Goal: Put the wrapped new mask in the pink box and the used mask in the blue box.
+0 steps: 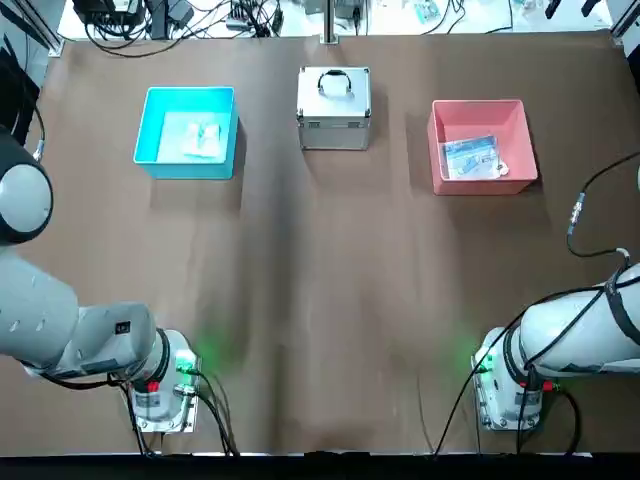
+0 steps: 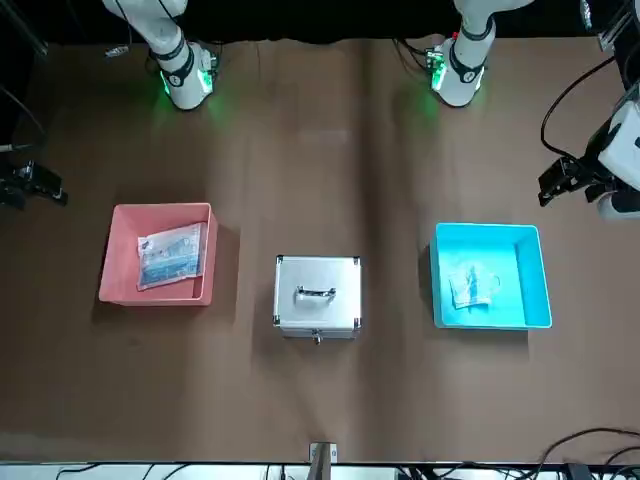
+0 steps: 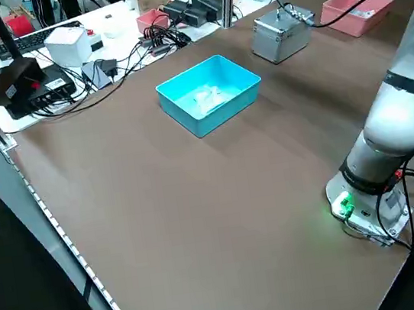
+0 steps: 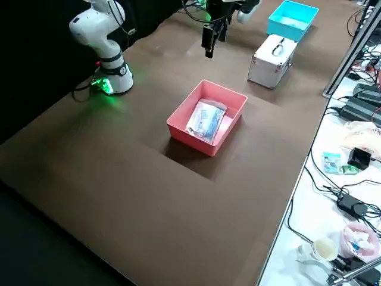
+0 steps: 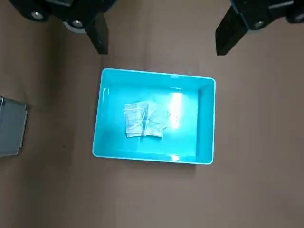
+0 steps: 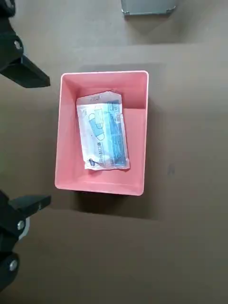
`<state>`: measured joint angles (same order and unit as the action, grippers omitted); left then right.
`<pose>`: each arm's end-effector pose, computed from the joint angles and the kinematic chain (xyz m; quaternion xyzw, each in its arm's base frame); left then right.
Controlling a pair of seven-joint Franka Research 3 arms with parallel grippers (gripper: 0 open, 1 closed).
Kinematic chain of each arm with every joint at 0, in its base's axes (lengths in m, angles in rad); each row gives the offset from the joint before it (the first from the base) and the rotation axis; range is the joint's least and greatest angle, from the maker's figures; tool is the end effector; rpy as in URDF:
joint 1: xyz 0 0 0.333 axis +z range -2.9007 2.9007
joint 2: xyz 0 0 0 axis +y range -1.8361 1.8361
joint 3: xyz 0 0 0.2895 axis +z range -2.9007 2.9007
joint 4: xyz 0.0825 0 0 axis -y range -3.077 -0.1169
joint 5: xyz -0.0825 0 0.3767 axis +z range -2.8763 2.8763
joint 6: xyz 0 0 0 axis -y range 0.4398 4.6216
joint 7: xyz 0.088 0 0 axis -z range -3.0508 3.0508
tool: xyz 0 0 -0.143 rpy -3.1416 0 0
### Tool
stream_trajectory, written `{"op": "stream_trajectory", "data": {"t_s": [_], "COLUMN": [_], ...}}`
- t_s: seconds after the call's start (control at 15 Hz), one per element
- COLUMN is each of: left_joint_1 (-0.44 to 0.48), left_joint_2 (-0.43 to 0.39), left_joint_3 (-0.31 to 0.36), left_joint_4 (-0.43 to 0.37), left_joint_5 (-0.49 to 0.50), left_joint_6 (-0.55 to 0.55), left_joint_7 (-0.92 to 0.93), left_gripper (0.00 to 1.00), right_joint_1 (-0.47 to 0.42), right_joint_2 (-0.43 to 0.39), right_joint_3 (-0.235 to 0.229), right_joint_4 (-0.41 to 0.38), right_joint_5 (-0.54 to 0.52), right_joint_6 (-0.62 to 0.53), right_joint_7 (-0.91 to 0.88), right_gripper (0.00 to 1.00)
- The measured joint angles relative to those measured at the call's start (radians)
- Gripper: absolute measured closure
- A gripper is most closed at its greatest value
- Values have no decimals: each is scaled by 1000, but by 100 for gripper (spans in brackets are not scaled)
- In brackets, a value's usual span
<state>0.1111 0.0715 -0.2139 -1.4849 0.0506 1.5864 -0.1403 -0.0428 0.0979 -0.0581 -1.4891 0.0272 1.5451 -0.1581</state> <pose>0.5684 -0.0476 0.5645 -0.9995 -0.0191 -0.0178 0.0157 0.5679 -0.0522 0.5430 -0.9993 -0.0287 0.0193 0.0134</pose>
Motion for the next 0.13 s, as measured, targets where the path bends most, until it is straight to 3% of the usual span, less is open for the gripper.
{"op": "stream_trajectory", "data": {"t_s": [0.13], "left_joint_1": [0], "left_joint_2": [0], "left_joint_3": [0], "left_joint_4": [0], "left_joint_5": [0], "left_joint_6": [0], "left_joint_7": [0], "left_gripper": [0], "right_joint_1": [0], "right_joint_2": [0], "right_joint_3": [1], "right_joint_4": [0], "right_joint_5": [0], "right_joint_6": [0], "right_joint_7": [0], "right_gripper": [1]}}
